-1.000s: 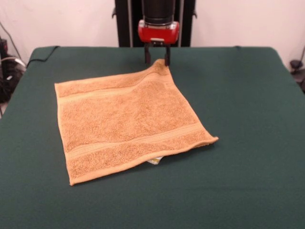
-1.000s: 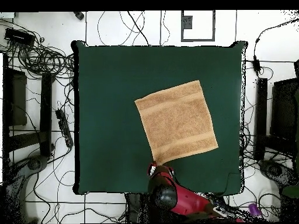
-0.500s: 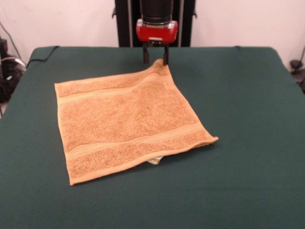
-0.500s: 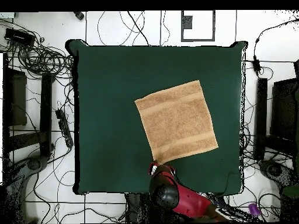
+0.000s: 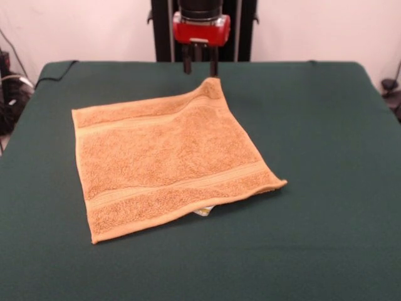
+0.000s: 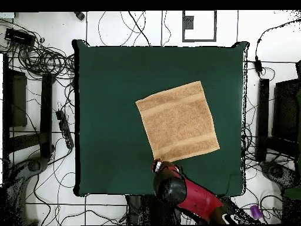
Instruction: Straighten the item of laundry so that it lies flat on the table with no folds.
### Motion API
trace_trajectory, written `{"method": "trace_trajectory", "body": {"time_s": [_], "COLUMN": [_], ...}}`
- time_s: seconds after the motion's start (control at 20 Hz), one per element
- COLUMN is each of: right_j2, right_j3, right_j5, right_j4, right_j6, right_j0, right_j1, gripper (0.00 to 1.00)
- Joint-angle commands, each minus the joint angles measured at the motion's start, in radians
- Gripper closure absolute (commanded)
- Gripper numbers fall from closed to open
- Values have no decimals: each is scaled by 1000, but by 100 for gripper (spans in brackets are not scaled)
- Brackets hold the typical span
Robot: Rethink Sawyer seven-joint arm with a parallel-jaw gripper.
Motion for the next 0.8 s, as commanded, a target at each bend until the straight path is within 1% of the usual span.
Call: {"method": "trace_trajectory", "body": {"time_s": [0.05, 0.2, 0.35, 0.6, 0.8], "right_j2": [1, -14, 5, 13, 14], "right_j3": [-194, -259, -316, -400, -444], "right_j5": [218, 284, 337, 376, 388], "right_j4": [113, 101, 80, 65, 59], "right_j6": [171, 148, 123, 121, 131], "right_j0": [97, 114, 109, 119, 128], "right_j1": [-90, -96, -86, -58, -38], "gripper": [0, 0, 0, 0, 0]}}
